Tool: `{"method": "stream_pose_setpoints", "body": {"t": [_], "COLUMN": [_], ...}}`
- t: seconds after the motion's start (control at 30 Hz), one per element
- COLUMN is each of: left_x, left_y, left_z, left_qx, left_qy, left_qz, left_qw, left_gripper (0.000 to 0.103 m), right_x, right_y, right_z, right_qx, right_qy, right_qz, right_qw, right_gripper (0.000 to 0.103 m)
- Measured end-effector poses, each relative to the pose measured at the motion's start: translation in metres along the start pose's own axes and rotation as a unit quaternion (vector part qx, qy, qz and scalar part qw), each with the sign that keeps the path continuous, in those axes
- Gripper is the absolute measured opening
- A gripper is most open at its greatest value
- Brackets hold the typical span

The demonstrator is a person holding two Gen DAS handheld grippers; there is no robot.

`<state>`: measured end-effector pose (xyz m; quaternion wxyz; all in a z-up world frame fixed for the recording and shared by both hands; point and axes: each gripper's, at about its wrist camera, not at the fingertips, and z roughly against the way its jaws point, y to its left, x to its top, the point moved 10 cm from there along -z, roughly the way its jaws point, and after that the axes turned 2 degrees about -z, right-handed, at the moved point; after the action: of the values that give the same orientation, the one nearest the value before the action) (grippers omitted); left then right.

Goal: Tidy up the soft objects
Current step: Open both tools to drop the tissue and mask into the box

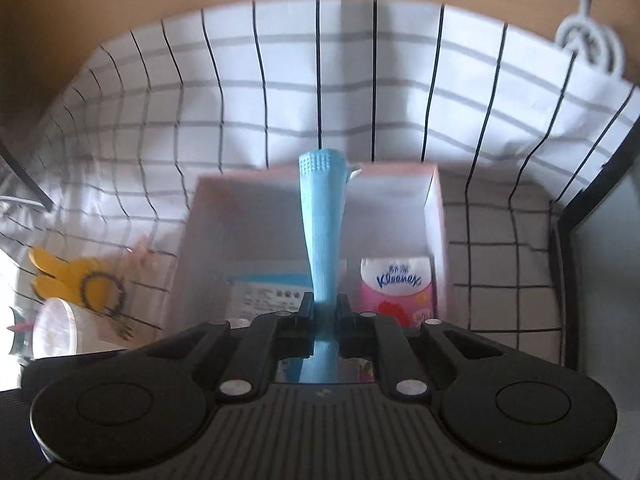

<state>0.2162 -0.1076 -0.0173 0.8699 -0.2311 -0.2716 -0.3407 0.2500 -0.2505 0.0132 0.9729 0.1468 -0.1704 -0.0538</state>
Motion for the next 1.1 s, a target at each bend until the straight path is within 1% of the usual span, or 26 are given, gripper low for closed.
{"method": "stream_pose_setpoints", "body": {"t": [0.03, 0.1, 0.13, 0.17, 0.2, 0.23, 0.27, 0.3, 0.37, 0.4, 0.47, 0.53, 0.6, 0.67, 0.7, 0.73, 0.83, 0.87, 0.9, 0.93, 0.97, 1.0, 1.03, 1.1], "left_x": [0.001, 0.005, 0.007, 0.009, 0.011, 0.01, 0.01, 0.01, 0.012, 0.014, 0.017, 0.02, 0.022, 0.026, 0.029, 0.032, 0.044, 0.047, 0.051, 0.053, 0.053, 0.052, 0.049, 0.043], "left_y": [0.0, 0.0, -0.001, -0.002, -0.003, -0.006, -0.008, -0.009, -0.013, -0.015, -0.015, -0.008, 0.001, 0.013, 0.019, 0.024, 0.025, 0.021, 0.019, 0.019, 0.021, 0.024, 0.024, 0.026], "left_z": [0.005, 0.014, 0.016, 0.017, 0.014, 0.011, 0.007, 0.005, 0.009, 0.014, 0.023, 0.032, 0.045, 0.061, 0.07, 0.078, 0.083, 0.081, 0.078, 0.072, 0.067, 0.063, 0.063, 0.074], "left_qx": [0.001, 0.0, 0.002, 0.002, 0.004, 0.008, 0.015, 0.022, 0.034, 0.036, 0.043, 0.053, 0.07, 0.08, 0.076, 0.064, 0.047, 0.032, 0.006, -0.016, -0.026, -0.026, -0.022, -0.007], "left_qy": [-0.007, -0.025, -0.033, -0.034, -0.029, -0.021, -0.015, -0.013, -0.027, -0.038, -0.049, -0.053, -0.068, -0.092, -0.106, -0.119, -0.136, -0.143, -0.151, -0.152, -0.15, -0.146, -0.146, -0.153], "left_qz": [0.0, -0.004, -0.012, -0.021, -0.03, -0.039, -0.051, -0.06, -0.085, -0.098, -0.113, -0.113, -0.102, -0.073, -0.05, -0.024, 0.007, 0.014, 0.028, 0.051, 0.076, 0.099, 0.111, 0.118], "left_qw": [1.0, 0.9997, 0.9994, 0.9992, 0.9991, 0.999, 0.9985, 0.9979, 0.9954, 0.9938, 0.9915, 0.9907, 0.9899, 0.9898, 0.9902, 0.9905, 0.9896, 0.989, 0.9881, 0.987, 0.9855, 0.984, 0.9828, 0.9812], "left_gripper": [0.023, 0.023, 0.023, 0.023, 0.023, 0.023, 0.023, 0.023, 0.023, 0.024, 0.029, 0.031, 0.031, 0.029, 0.029, 0.029, 0.029, 0.029, 0.029, 0.029, 0.029, 0.029, 0.029, 0.029], "right_x": [-0.001, -0.001, 0.0, 0.002, 0.003, 0.004, 0.003, 0.001, -0.004, -0.005, -0.008, -0.009, -0.009, -0.008, -0.006, -0.004, 0.002, 0.004, 0.006, 0.007, 0.007, 0.005, 0.004, -0.003], "right_y": [-0.001, -0.001, 0.003, 0.008, 0.014, 0.019, 0.025, 0.029, 0.034, 0.033, 0.026, 0.015, 0.007, -0.001, -0.003, -0.003, 0.001, 0.001, 0.0, 0.001, 0.002, 0.003, 0.003, 0.002], "right_z": [-0.004, 0.003, 0.012, 0.02, 0.028, 0.036, 0.042, 0.044, 0.04, 0.035, 0.022, 0.012, 0.008, 0.009, 0.01, 0.013, 0.033, 0.043, 0.054, 0.065, 0.075, 0.086, 0.096, 0.114], "right_qx": [-0.007, -0.013, -0.008, 0.001, 0.013, 0.028, 0.044, 0.058, 0.07, 0.062, 0.035, 0.01, -0.014, -0.031, -0.034, -0.034, -0.013, -0.012, -0.015, -0.017, -0.019, -0.022, -0.024, -0.029], "right_qy": [0.001, -0.01, -0.022, -0.035, -0.045, -0.053, -0.056, -0.052, -0.029, -0.02, -0.01, -0.007, -0.01, -0.019, -0.024, -0.031, -0.059, -0.072, -0.087, -0.101, -0.111, -0.121, -0.129, -0.147], "right_qz": [0.0, 0.007, 0.012, 0.019, 0.025, 0.029, 0.031, 0.033, 0.036, 0.037, 0.032, 0.015, 0.009, 0.007, 0.005, 0.001, -0.02, -0.028, -0.035, -0.036, -0.033, -0.026, -0.019, -0.004], "right_qw": [1.0, 1.0, 1.0, 0.999, 0.999, 0.998, 0.997, 0.996, 0.997, 0.997, 0.999, 1.0, 1.0, 0.999, 0.999, 0.999, 0.998, 0.997, 0.995, 0.994, 0.993, 0.992, 0.991, 0.989], "right_gripper": [0.013, 0.025, 0.028, 0.035, 0.045, 0.052, 0.064, 0.067, 0.067, 0.067, 0.067, 0.067, 0.067, 0.067, 0.067, 0.067, 0.067, 0.067, 0.067, 0.067, 0.067, 0.067, 0.067, 0.067]}}
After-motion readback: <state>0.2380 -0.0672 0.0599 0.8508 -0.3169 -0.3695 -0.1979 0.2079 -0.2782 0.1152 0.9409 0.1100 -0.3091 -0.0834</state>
